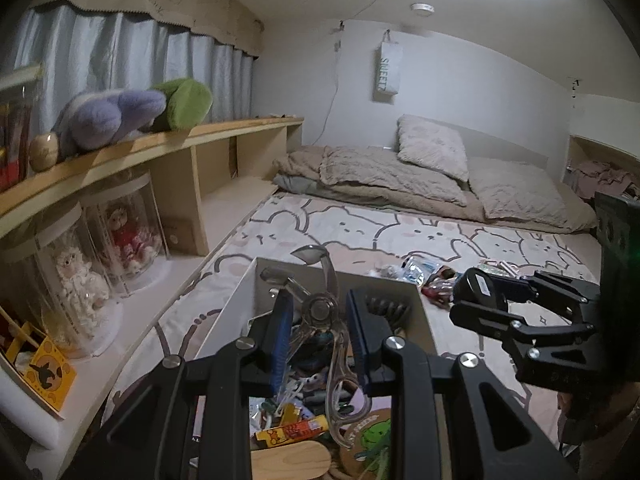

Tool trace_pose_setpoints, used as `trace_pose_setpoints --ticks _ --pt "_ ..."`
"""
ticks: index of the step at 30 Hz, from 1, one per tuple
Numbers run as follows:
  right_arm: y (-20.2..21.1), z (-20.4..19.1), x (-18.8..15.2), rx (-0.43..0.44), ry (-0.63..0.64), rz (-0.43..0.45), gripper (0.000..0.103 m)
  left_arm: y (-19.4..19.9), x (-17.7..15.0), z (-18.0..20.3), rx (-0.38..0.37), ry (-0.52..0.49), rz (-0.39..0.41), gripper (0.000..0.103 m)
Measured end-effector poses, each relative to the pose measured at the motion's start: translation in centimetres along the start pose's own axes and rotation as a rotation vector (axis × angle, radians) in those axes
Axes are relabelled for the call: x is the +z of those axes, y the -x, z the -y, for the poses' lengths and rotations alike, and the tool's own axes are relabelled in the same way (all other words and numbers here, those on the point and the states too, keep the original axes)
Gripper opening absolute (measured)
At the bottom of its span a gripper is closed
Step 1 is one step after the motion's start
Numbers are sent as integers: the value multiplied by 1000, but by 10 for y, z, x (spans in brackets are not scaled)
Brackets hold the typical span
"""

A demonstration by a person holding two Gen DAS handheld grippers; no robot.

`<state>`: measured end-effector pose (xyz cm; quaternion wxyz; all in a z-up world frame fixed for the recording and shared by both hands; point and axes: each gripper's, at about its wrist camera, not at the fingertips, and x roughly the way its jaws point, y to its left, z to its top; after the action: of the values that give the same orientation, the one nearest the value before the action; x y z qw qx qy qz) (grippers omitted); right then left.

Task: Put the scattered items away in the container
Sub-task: 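Carry the black tin and clear clip tool in both grippers over the white box, then lower into the box and open the right gripper while the left gripper releases the clip tool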

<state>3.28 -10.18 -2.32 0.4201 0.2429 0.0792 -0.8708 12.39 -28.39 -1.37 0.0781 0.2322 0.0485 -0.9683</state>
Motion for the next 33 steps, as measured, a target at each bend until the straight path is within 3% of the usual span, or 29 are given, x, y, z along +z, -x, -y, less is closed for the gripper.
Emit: trace_pose_setpoints --ticks 12,20,31,33 --pt "-35 -6 -16 40 -11 -89 51 -56 -31 -20 -8 33 -152 27" --pt "-47 -5 -14 55 -10 -108 51 -94 -51 -34 48 31 -261 27" --pt "-85 -19 -8 113 7 -167 51 -95 -63 -46 141 -20 -285 27" --pt "-91 -23 -7 119 12 -177 51 -93 -63 -47 137 -13 -279 34"
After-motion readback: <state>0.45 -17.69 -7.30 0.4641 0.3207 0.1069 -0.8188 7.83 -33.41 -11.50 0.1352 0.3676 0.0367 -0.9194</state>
